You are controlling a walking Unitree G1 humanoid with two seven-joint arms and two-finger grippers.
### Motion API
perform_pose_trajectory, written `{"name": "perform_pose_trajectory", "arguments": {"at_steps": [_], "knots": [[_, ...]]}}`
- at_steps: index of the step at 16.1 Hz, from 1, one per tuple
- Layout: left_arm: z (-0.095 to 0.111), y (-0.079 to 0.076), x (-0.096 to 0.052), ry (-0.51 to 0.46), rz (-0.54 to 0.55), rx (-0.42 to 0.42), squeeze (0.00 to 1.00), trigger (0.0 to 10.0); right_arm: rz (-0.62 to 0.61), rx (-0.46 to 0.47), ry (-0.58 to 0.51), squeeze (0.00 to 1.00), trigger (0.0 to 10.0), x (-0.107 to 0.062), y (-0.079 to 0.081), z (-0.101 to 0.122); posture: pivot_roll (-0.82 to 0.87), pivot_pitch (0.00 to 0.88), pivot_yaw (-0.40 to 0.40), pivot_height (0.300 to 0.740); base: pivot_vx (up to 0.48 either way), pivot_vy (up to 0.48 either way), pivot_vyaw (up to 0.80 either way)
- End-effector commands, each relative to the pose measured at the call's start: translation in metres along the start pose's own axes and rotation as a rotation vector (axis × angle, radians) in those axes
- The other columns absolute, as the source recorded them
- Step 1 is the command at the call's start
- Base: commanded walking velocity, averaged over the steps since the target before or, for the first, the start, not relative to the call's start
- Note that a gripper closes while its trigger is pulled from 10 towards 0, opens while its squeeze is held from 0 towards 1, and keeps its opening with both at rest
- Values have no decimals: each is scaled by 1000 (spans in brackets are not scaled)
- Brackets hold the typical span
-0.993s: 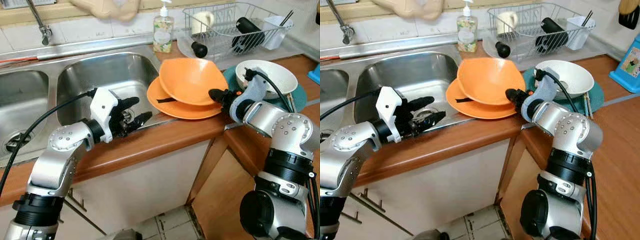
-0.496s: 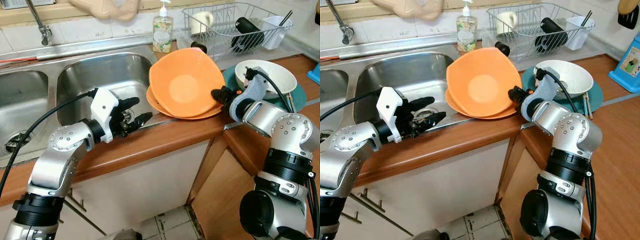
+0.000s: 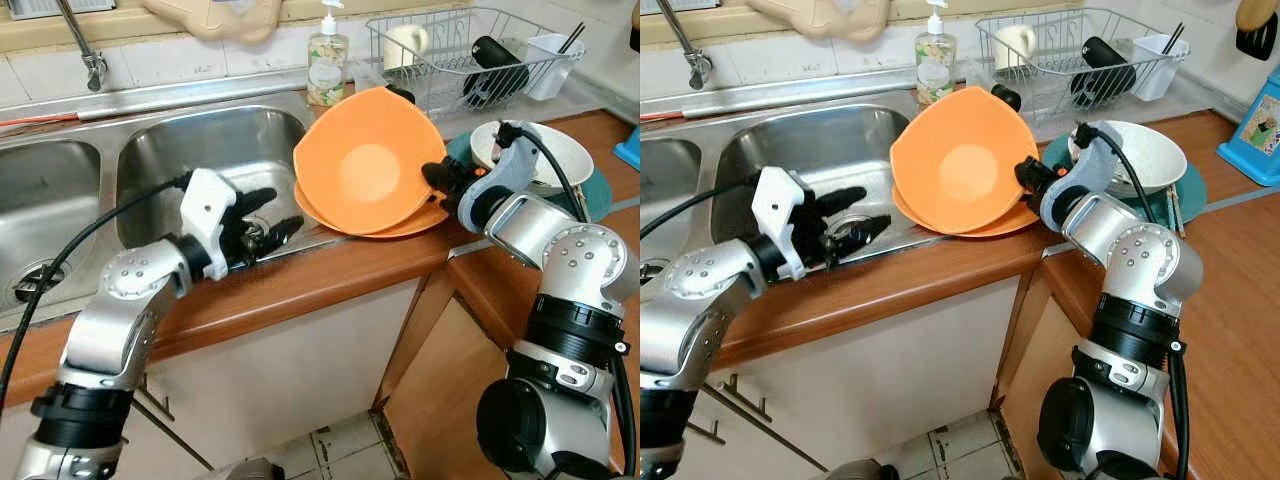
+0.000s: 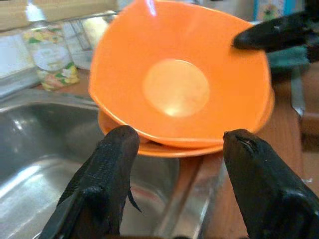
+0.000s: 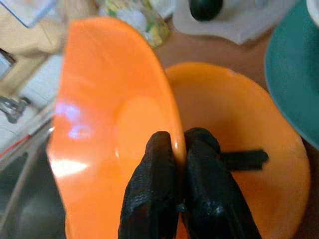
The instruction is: Kitchen organization
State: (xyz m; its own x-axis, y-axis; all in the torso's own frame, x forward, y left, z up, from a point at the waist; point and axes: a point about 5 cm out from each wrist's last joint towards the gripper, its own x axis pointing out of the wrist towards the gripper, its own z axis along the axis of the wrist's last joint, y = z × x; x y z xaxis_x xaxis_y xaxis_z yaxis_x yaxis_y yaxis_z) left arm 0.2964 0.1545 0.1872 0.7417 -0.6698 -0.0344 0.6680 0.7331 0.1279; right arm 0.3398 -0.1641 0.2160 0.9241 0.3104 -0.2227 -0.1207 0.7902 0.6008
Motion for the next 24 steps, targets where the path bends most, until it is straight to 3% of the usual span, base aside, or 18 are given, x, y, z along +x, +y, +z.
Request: {"name": "perform_pose_trajectory", "arguments": {"at_steps": [1, 2, 3, 4, 5, 6, 7, 10, 14, 16, 18, 19, 20, 24], "knots": [[5, 6, 0, -11, 31, -10, 0, 10000, 46, -16, -49, 0, 0, -3, 8, 7, -97, 0, 34, 740, 0, 0, 0], [6, 8, 2, -27, 48, -34, 0, 10000, 86, -18, -75, 0, 0, -5, 13, 10, -97, 0, 34, 740, 0, 0, 0], [8, 10, 4, -50, 61, -57, 1000, 10000, 134, -35, -101, 0, 0, -8, 19, 14, -97, 0, 34, 740, 0, 0, 0], [9, 10, 5, -55, 65, -59, 1000, 10000, 146, -38, -105, 0, 0, -8, 21, 14, -97, 0, 34, 740, 0, 0, 0], [11, 11, 7, -69, 82, -70, 906, 10000, 182, -52, -118, 0, 0, -10, 25, 15, -100, 0, 40, 740, 0, 0, 0], [12, 11, 10, -82, 85, -91, 59, 10000, 208, -64, -129, 0, 0, -12, 28, 16, -100, 0, 40, 740, 0, 0, 0], [13, 10, 12, -93, 83, -111, 0, 10000, 221, -68, -140, 0, 0, -13, 30, 16, -100, 0, 40, 740, 0, 0, 0], [12, 8, 16, -127, 89, -233, 0, 10000, 294, -89, -173, 0, 0, -19, 38, 19, -104, 0, 47, 740, 0, 0, 0], [10, 13, 18, -156, 113, -336, 0, 10000, 414, -98, -183, 0, 0, -29, 49, 16, -109, 0, 57, 740, 0, 0, 0], [11, 16, 19, -216, 101, -445, 0, 10000, 483, -89, -173, 0, 0, -34, 55, 12, -111, 0, 65, 740, 0, 0, 0], [10, 17, 20, -233, 95, -482, 0, 9882, 496, -89, -170, 0, 0, -35, 56, 10, -114, 0, 69, 740, 0, 0, 0], [11, 17, 21, -264, 77, -496, 0, 3216, 503, -90, -165, 0, 0, -35, 57, 8, -114, 0, 73, 740, 0, 0, 0], [12, 17, 21, -293, 60, -513, 0, 0, 509, -86, -162, 0, 0, -36, 57, 7, -115, 0, 75, 740, 0, 0, 0], [14, 17, 22, -326, 50, -550, 0, 0, 513, -80, -158, 0, 0, -37, 58, 4, -116, 0, 81, 740, 0, 0, 0]]}}
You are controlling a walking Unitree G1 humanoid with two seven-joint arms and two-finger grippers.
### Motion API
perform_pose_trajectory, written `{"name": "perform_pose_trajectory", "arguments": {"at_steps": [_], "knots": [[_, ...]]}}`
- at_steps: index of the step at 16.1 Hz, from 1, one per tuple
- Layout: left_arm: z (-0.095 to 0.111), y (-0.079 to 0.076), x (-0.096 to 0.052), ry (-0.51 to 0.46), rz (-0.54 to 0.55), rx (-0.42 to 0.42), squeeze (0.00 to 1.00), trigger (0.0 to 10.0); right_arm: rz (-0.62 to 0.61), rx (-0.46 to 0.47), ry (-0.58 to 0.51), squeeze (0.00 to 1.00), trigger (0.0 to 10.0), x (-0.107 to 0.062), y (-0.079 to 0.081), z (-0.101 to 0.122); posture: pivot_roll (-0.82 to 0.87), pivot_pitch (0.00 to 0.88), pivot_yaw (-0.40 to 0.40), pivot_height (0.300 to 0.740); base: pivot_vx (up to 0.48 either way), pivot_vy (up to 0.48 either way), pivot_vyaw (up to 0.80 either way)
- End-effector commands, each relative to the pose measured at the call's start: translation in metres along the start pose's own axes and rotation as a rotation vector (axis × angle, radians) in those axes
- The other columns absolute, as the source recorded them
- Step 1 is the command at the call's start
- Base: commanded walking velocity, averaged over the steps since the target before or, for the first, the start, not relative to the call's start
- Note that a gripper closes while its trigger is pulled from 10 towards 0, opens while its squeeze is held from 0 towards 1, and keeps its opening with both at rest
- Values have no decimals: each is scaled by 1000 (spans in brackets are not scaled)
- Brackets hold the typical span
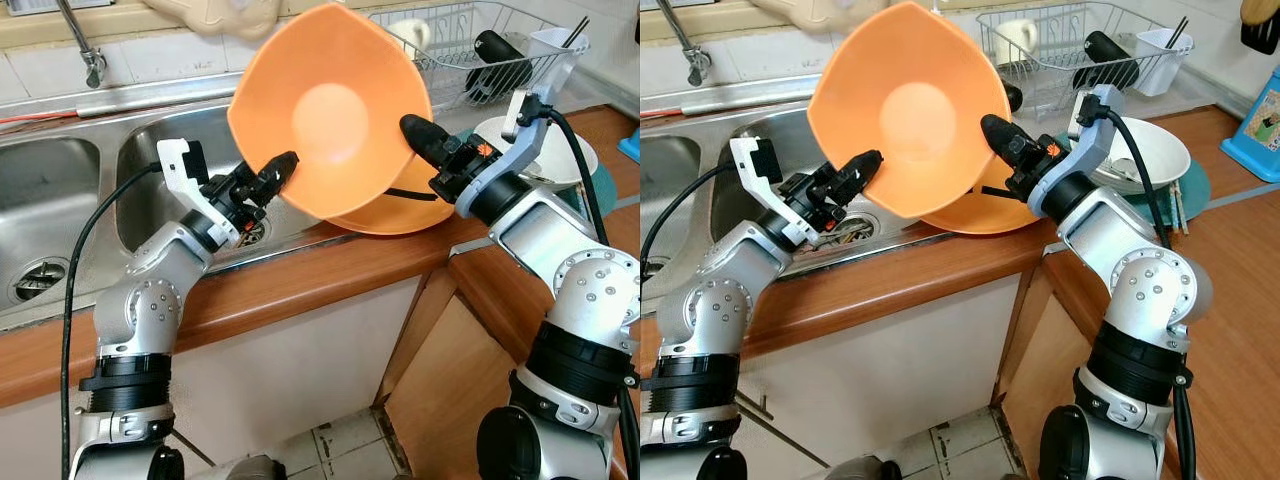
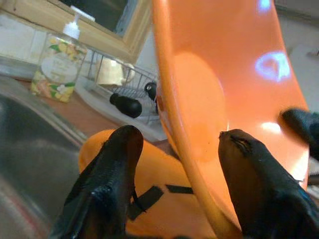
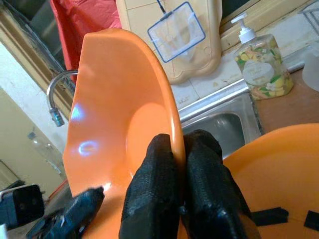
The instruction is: Kitchen organization
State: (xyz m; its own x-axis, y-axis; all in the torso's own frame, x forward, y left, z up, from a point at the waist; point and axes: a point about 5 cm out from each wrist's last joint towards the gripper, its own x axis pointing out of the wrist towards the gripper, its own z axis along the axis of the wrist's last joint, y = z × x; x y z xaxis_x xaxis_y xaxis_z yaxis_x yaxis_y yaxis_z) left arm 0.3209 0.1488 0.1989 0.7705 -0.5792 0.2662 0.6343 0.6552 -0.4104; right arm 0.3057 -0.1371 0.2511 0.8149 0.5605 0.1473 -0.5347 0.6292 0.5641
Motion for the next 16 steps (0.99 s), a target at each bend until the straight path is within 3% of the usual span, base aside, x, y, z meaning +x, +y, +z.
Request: {"name": "perform_pose_trajectory", "arguments": {"at_steps": [1, 16], "knots": [[4, 1, 2, -12, 4, -1, 0, 0, 69, -13, -26, 0, 0, 0, 12, 4, -116, 0, 81, 740, 0, 0, 0], [1, 1, 5, -5, 6, 3, 0, 0, 58, -35, -6, 0, 0, 0, 11, 1, -115, 0, 77, 740, 0, 0, 0]]}}
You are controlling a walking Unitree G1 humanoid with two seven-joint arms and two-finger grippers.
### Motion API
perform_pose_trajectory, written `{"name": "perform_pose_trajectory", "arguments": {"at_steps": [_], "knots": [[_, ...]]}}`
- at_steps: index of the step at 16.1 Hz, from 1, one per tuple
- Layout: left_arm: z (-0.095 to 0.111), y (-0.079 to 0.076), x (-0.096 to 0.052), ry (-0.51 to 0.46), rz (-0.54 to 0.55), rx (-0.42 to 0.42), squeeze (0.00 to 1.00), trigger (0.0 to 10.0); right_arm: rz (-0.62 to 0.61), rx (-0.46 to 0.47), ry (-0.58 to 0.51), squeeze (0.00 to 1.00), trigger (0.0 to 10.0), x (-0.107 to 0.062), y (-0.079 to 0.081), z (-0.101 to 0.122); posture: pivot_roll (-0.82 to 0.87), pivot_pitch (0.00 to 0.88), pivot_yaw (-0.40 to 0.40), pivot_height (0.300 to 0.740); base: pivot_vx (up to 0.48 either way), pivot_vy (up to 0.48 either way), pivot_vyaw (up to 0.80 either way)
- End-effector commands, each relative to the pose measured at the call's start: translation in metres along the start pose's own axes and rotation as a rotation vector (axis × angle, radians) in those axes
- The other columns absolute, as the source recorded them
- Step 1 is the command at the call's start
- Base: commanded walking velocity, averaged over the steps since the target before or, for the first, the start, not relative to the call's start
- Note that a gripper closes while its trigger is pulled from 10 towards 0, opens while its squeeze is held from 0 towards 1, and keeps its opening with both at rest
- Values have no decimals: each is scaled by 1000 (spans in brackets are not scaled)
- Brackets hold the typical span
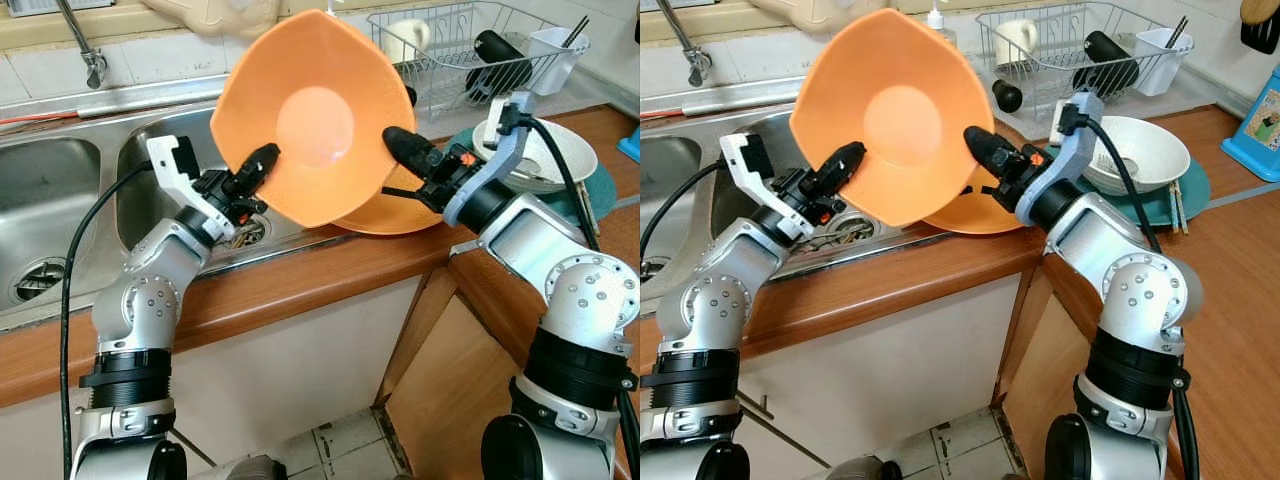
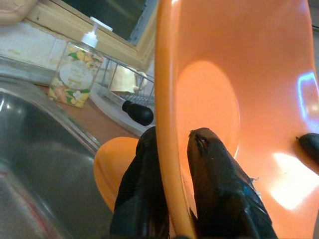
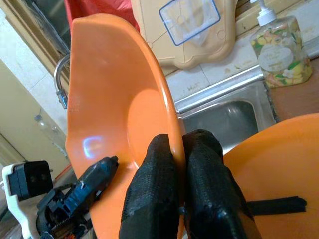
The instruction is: Kitchen organization
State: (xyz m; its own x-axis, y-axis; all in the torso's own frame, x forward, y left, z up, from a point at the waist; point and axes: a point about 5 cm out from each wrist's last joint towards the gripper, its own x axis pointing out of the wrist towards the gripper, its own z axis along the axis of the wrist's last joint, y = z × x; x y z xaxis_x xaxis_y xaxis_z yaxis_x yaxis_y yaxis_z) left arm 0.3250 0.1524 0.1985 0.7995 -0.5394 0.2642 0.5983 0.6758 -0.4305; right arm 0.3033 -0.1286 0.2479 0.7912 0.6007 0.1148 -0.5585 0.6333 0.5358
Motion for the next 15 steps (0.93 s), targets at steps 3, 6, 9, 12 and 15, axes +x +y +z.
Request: {"name": "perform_pose_trajectory", "arguments": {"at_steps": [3, 6, 9, 12, 15], "knots": [[-1, -3, 4, 10, -32, 13, 0, 0, 25, -25, -54, 0, 10000, -3, 6, 9, -116, 0, 76, 740, 0, 0, 0], [0, -2, 5, 1, -13, 17, 0, 0, -15, -57, -43, 0, 10000, -2, 2, 7, -116, 0, 76, 740, 0, 0, 0], [1, 0, 6, -7, 12, 22, 0, 0, -49, -93, -32, 0, 10000, -2, -1, 7, -118, 0, 76, 740, 0, 0, 0], [2, -1, 8, -13, 12, 23, 0, 0, -46, -99, -27, 1000, 10000, -1, -2, 6, -121, 0, 75, 740, 0, 0, 0], [5, -1, 10, -33, 17, 25, 0, 0, -47, -114, -33, 1000, 10000, -2, -2, 7, -121, 0, 74, 740, 0, 0, 0]]}}
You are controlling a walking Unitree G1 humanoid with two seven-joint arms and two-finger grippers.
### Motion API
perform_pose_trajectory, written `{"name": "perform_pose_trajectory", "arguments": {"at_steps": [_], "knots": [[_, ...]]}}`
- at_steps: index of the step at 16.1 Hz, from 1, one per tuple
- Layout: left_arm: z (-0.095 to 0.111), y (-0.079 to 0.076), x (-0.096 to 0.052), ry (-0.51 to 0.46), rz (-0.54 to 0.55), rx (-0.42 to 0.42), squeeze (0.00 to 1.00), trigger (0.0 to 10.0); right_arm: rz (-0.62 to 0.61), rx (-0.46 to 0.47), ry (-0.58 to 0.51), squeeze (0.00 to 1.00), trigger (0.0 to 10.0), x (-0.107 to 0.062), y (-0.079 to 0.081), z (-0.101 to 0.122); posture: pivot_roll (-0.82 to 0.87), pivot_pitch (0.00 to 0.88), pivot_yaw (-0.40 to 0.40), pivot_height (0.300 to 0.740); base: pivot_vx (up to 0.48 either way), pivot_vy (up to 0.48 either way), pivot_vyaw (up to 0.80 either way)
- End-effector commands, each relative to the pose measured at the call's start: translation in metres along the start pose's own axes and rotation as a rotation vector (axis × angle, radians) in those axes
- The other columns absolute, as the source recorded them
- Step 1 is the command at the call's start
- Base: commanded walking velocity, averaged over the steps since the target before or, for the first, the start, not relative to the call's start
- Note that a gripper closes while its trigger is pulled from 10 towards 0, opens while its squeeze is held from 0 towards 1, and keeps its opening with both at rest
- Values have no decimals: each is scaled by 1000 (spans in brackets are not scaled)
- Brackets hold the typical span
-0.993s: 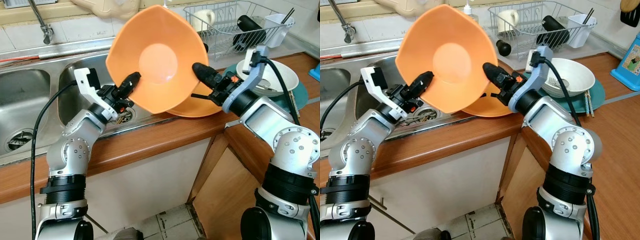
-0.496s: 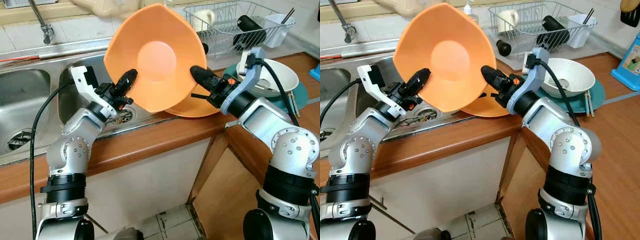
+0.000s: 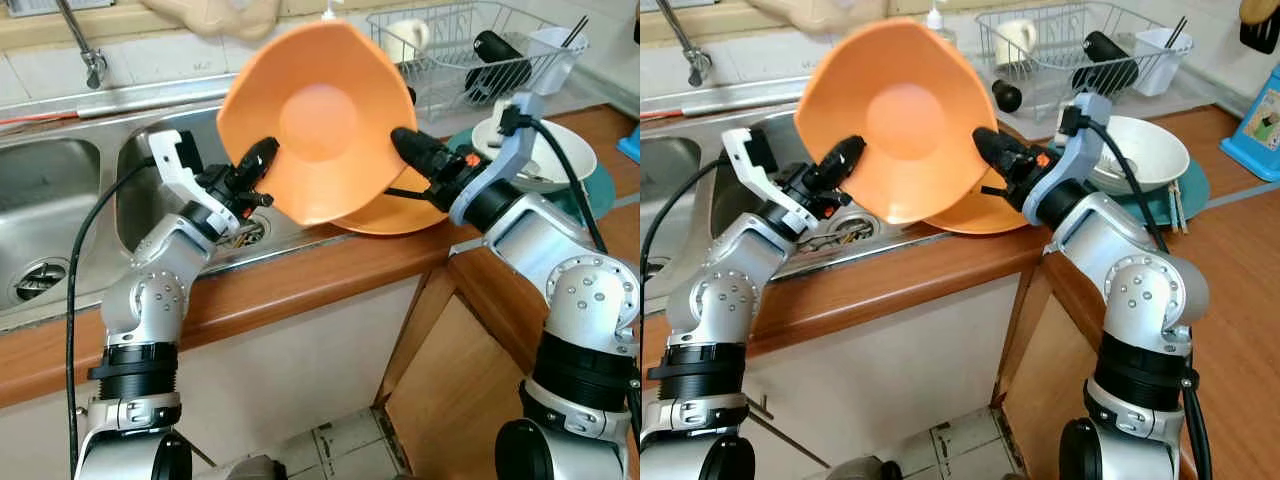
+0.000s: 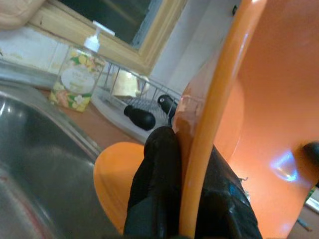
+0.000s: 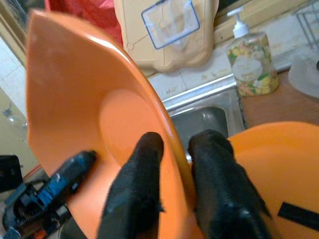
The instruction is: Kitchen organization
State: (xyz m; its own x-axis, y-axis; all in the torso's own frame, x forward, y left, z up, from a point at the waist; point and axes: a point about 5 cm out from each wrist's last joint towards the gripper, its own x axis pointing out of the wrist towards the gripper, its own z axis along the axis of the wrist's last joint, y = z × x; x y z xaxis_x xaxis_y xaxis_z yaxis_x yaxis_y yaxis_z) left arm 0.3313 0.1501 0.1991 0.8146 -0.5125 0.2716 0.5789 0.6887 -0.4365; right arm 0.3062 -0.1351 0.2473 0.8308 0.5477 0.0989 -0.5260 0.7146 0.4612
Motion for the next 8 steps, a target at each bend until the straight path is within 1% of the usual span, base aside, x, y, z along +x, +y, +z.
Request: {"name": "perform_pose_trajectory", "arguments": {"at_steps": [1, 2, 3, 5, 7, 8], "knots": [[7, -3, 4, -20, -1, 24, 0, 0, 18, -21, -16, 1000, 10000, 0, 4, 4, -121, 0, 74, 740, 0, 0, 0], [12, 0, 5, -56, 23, 16, 0, 0, 28, -37, -10, 0, 10000, -1, 5, 4, -122, 0, 74, 740, 0, 0, 0], [15, 1, 5, -70, 33, 13, 0, 0, 29, -46, -7, 0, 10000, -1, 5, 4, -122, 0, 74, 740, 0, 0, 0], [27, 8, 6, -124, 92, 37, 0, 0, 39, -113, 20, 0, 10000, -3, 6, 2, -121, 0, 73, 740, 0, 0, 0], [40, 20, 3, -143, 179, 134, 0, 0, 63, -190, 55, 0, 10000, -5, 7, -4, -120, 0, 70, 740, 0, 0, 0], [46, 24, 2, -157, 210, 167, 0, 0, 68, -224, 87, 0, 10000, -6, 7, -8, -117, 0, 68, 740, 0, 0, 0]]}}
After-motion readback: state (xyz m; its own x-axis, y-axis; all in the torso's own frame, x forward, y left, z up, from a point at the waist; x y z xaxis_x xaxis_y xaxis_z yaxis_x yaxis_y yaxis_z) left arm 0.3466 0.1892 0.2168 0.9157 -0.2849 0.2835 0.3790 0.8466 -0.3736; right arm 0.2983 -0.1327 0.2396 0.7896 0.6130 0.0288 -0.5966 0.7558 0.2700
